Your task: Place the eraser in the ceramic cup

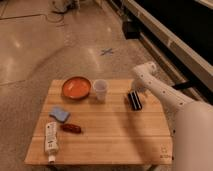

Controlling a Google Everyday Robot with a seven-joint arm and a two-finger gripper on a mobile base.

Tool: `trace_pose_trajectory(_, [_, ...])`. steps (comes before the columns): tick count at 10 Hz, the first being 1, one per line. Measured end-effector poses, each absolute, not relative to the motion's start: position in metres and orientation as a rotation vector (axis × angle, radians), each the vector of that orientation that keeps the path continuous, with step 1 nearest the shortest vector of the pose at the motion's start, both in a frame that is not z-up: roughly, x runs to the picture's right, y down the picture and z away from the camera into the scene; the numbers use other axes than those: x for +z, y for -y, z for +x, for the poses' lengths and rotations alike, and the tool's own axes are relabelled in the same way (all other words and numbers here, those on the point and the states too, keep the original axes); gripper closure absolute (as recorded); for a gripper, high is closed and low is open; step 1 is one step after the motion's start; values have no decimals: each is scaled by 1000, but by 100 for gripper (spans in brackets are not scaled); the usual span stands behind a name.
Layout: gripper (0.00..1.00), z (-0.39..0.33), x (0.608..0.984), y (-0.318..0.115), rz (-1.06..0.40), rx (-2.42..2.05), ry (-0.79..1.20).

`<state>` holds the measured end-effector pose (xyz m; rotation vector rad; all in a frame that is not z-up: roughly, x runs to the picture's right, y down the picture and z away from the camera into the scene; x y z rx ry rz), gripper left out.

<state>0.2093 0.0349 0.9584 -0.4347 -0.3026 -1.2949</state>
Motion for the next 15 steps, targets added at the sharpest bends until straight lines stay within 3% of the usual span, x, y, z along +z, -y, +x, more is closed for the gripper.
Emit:
trace_pose_trajectory(3, [20, 199, 968, -44, -451, -1296, 323])
trace_pose_trajectory(4, [25, 196, 969, -45, -454, -1298, 327])
trace_pose_trajectory(11, [94, 179, 960, -33, -411, -1259, 381])
trace_pose_trajectory(12, [99, 177, 954, -30, -391, -1244, 392])
trace_pose_trajectory(15, [100, 173, 920, -2, -278, -1181, 441])
